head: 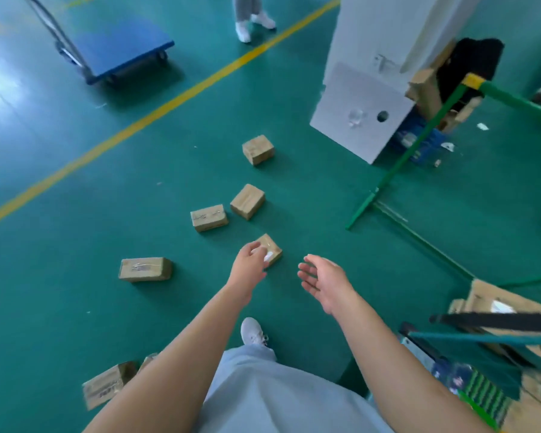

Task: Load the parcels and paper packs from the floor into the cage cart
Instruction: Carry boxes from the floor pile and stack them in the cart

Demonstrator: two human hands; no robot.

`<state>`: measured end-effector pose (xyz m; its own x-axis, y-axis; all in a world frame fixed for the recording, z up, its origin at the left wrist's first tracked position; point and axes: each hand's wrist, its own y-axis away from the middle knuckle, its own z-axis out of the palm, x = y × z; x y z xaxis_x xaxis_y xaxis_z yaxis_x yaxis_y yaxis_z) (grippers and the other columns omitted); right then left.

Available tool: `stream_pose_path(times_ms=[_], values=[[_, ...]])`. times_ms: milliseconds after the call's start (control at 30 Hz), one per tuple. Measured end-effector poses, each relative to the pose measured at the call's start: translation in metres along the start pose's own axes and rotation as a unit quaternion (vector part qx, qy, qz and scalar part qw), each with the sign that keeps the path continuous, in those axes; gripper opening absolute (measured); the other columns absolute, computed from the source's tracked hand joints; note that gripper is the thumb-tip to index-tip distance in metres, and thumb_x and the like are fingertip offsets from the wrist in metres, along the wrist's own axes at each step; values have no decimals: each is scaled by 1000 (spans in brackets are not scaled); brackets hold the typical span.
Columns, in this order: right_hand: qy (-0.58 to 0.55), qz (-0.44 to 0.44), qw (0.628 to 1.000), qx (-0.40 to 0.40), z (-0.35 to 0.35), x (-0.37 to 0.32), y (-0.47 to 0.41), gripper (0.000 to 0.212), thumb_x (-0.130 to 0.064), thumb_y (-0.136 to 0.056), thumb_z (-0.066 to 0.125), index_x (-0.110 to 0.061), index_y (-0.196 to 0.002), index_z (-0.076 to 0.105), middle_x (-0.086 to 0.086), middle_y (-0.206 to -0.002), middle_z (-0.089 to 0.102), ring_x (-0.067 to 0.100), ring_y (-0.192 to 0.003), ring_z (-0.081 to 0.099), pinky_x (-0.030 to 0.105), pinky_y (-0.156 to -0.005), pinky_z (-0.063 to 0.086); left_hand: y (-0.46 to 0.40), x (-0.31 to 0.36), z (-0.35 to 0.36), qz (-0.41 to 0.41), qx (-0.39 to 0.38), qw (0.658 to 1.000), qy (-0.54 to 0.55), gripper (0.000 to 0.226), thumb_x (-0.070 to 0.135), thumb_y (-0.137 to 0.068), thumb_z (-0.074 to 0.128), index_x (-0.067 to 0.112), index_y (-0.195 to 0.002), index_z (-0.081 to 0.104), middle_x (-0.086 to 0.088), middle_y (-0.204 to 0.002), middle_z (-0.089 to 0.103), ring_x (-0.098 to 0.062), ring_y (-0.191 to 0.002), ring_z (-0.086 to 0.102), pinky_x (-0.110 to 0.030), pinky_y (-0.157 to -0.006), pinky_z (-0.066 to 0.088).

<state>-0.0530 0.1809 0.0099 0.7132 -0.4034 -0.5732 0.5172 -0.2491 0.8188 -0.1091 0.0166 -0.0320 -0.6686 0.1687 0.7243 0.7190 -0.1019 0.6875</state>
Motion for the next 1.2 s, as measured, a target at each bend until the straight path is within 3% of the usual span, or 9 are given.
stream_pose_path(times_ms=[133, 333, 467, 567, 933, 1200], values=[[26, -7, 999, -42, 62, -40, -21, 15, -27, -104, 57, -16, -109, 65, 3, -103, 71, 18, -92, 68, 31, -80, 52, -26, 44, -45, 7, 64, 996, 69, 33, 31, -104, 53, 25, -136, 52, 1, -125, 64, -16, -107, 67, -37, -94, 55], [60, -18, 995, -72, 125, -98, -53, 15, -27, -104, 57, -14, -108, 64, 6, -107, 70, 20, -96, 68, 37, -91, 55, -67, 79, -91, 4, 104, 985, 134, 38, 32, -104, 54, 23, -140, 52, 1, -128, 63, -16, -110, 66, -32, -88, 56], [59, -17, 995, -78, 149, -134, -79, 17, -25, -104, 57, -12, -112, 64, 5, -103, 70, 20, -94, 68, 33, -81, 56, -100, 104, -103, 1, 119, 981, 155, 38, 32, -104, 55, 22, -141, 52, 1, -130, 62, -15, -110, 66, -36, -93, 56], [61, -12, 995, -84, 161, -161, -104, 17, -27, -104, 57, -13, -113, 64, 5, -105, 71, 21, -99, 68, 38, -93, 55, -128, 131, -106, 0, 127, 976, 175, 37, 30, -103, 57, 23, -140, 53, 0, -130, 63, -15, -110, 66, -34, -92, 55], [64, 31, 992, -100, 166, -322, -286, 18, -27, -104, 57, -14, -115, 64, 5, -105, 71, 20, -97, 68, 34, -86, 53, -301, 249, -36, -37, 173, 964, 201, 35, 27, -103, 57, 21, -138, 52, -1, -123, 65, -16, -108, 66, -36, -95, 56], [127, 53, 987, -82, 146, -513, -439, 14, -23, -104, 56, -14, -112, 61, 4, -102, 69, 16, -87, 66, 31, -81, 52, -441, 392, 63, -80, 187, 961, 188, 32, 31, -106, 53, 25, -137, 52, 2, -121, 64, -19, -111, 65, -39, -100, 54]])
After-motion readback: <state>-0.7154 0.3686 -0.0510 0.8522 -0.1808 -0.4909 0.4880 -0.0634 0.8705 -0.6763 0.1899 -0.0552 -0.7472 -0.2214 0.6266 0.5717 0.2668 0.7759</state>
